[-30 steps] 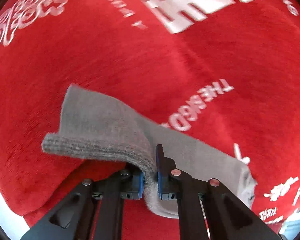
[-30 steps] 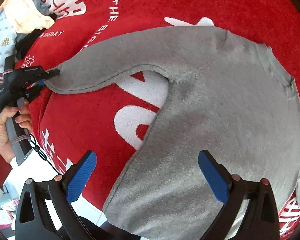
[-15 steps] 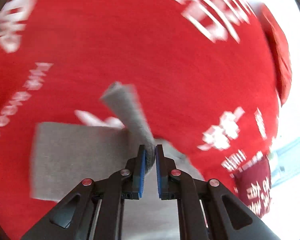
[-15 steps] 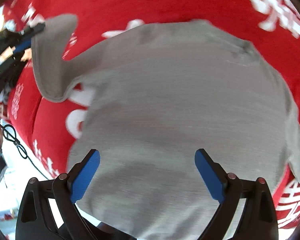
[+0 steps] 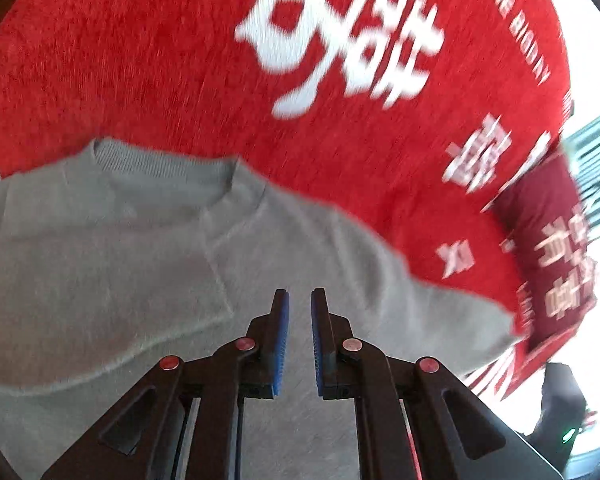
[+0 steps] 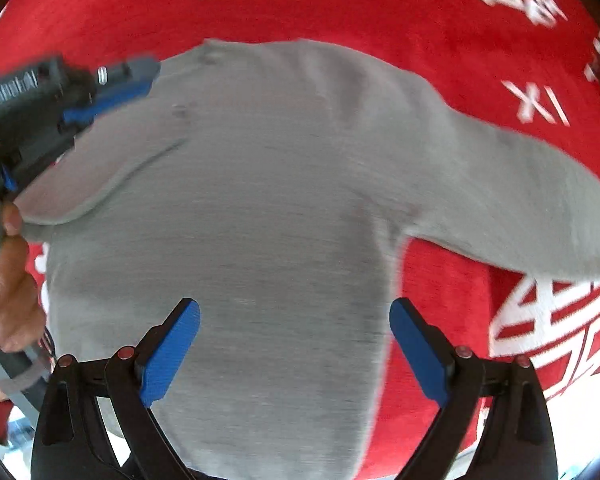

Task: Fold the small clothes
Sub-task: 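Carry the sleeve across the sweater body toward the collar, release with left gripper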

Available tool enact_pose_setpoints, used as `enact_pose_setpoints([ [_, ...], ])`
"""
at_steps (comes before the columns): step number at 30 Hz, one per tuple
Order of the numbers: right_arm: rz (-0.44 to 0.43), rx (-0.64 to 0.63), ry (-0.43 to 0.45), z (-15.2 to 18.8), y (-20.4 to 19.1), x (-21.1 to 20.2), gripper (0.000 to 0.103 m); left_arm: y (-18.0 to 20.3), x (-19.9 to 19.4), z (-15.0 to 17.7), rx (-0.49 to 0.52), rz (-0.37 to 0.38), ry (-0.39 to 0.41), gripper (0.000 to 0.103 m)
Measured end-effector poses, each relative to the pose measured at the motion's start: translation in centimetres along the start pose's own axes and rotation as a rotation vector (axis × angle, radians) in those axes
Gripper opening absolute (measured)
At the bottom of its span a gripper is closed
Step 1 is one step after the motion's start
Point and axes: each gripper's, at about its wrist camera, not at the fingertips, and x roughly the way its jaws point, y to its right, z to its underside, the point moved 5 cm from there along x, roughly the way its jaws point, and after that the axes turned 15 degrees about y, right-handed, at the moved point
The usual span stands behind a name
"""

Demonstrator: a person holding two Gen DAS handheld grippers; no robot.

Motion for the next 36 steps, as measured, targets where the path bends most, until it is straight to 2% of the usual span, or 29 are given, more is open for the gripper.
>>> enact_pose_setpoints([
  [1,-0.012,0.026,-0.001,-0.1,0.5,0.1,0.097,-0.1,-0.6,0.2,0.006,-0.016,0.0,0.011],
  [2,-0.036,0.055,0.0,-0.2,0.8,0.1,0.097,-0.8,-1.6,0.5,0.009,-0.032,0.01,0.017],
  [3,-0.063,0.081,0.001,-0.4,0.9,0.1,0.097,-1.5,-2.6,0.5,0.014,-0.056,0.021,0.035],
  [4,-0.099,0.109,0.004,-0.8,0.7,0.2,0.097,-2.7,-4.3,0.4,0.019,-0.094,0.039,0.048],
  [5,-0.141,0.132,0.01,-1.2,0.3,0.3,0.097,-4.0,-6.1,0.2,0.02,-0.15,0.069,0.067],
  [7,-0.239,0.165,0.025,-2.2,-1.7,0.6,0.097,-6.7,-9.4,0.0,0.015,-0.226,0.111,0.069],
  [10,-0.372,0.205,0.024,-3.8,-5.5,2.4,0.097,-11.6,-13.2,0.7,-0.014,-0.359,0.112,0.069],
  [13,-0.437,0.257,0.003,-4.5,-10.1,5.4,0.097,-17.0,-15.6,2.4,-0.056,-0.5,0.08,0.069],
  [16,-0.49,0.338,0.006,-5.8,-12.2,7.7,0.096,-22.1,-16.2,4.3,-0.149,-0.566,0.036,0.069],
  [20,-0.509,0.425,0.035,-7.1,-14.0,9.0,0.095,-24.9,-14.7,5.1,-0.222,-0.6,0.026,0.069],
  [22,-0.514,0.455,0.036,-7.6,-14.6,9.3,0.086,-25.1,-13.9,4.6,-0.231,-0.607,0.049,0.069],
  [23,-0.52,0.47,0.031,-7.7,-14.8,9.4,0.074,-25.1,-13.6,4.4,-0.229,-0.613,0.057,0.069],
  [24,-0.535,0.493,0.016,-7.8,-14.8,9.7,0.058,-25.1,-13.3,4.1,-0.224,-0.623,0.065,0.069],
  [25,-0.546,0.529,-0.005,-7.8,-15.0,10.3,0.05,-25.2,-13.2,4.0,-0.219,-0.635,0.07,0.069],
  [26,-0.548,0.553,-0.02,-7.7,-15.0,10.7,0.032,-25.3,-13.0,3.9,-0.219,-0.651,0.071,0.069],
  [27,-0.538,0.564,-0.028,-7.8,-15.0,11.1,0.009,-25.4,-12.7,3.6,-0.224,-0.658,0.071,0.069],
  [29,-0.524,0.546,0.008,-8.4,-14.7,10.4,0.008,-25.9,-12.6,3.6,-0.231,-0.684,0.075,0.069],
  [32,-0.514,0.416,0.122,-10.6,-14.1,7.2,0.008,-26.6,-12.7,3.5,-0.236,-0.708,0.082,0.069],
  [36,-0.414,0.256,0.261,-13.3,-10.7,2.6,0.007,-27.0,-12.4,3.4,-0.218,-0.719,0.08,0.069],
])
